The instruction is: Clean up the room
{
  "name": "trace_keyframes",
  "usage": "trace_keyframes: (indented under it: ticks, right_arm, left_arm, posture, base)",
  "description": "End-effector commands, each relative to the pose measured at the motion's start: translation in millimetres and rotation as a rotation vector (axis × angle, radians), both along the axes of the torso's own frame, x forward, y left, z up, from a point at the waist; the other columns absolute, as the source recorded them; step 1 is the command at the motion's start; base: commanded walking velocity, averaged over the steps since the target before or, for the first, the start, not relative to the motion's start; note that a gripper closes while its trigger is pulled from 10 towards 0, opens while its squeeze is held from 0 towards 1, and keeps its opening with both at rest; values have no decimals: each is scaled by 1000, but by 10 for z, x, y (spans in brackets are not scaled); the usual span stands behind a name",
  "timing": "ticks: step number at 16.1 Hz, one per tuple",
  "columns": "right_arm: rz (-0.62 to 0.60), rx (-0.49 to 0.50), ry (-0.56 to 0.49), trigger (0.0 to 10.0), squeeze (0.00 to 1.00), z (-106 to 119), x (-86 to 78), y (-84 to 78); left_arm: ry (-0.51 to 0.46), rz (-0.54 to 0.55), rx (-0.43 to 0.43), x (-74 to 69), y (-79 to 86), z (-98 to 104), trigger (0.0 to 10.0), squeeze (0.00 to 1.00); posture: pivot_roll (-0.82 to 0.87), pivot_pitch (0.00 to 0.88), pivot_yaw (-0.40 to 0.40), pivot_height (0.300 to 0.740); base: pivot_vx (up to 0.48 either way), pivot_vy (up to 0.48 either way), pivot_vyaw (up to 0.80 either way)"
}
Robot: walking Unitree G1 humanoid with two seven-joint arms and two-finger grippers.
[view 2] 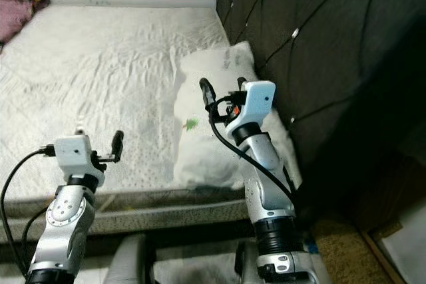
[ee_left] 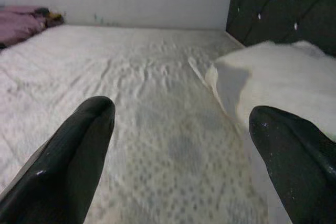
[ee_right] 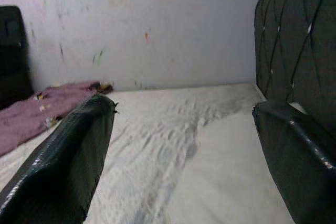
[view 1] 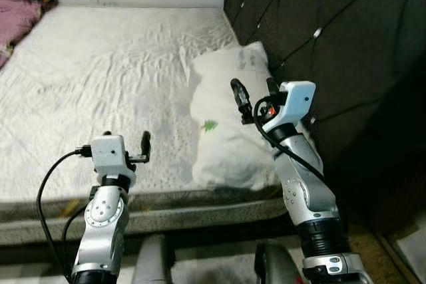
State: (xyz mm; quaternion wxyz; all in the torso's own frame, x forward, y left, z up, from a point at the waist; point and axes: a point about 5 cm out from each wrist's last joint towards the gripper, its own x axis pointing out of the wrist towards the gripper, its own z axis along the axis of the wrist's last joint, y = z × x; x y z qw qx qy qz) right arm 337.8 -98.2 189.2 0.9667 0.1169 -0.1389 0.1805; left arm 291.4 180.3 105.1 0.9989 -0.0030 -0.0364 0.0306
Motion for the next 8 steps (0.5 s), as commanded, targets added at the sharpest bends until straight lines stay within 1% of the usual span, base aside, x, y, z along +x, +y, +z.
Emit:
trace_keyframes:
  ticks: [1,3,5,7,8]
  right_arm:
    - [-9,1,-11,10000,0,55,-7,-13]
    - [-11,-11,-8,10000,0,30,-26,-25]
    - [-36,-16,19,10000,0,-40,-7,-47]
    - [-52,-52,40,10000,0,-129,-27,-108]
    - [-62,-78,69,10000,0,-235,-65,-162]
  left_arm:
    - [-10,-6,5,20,-13,21,10000,0]
    - [-8,-20,13,-18,-28,7,10000,0]
    - [12,-4,18,-43,18,-49,10000,0]
    - [-10,11,-1,-48,18,41,10000,0]
    - [-36,7,-5,-51,-7,136,10000,0]
  posture:
    - [66,0,14,696]
    - [77,0,5,714]
    - [76,0,1,738]
    - [76,0,-1,740]
    - [78,10,5,740]
  base:
    - [0,0,0]
    - [0,0,0]
    - [0,0,0]
    - [0,0,0]
    - [0,0,0]
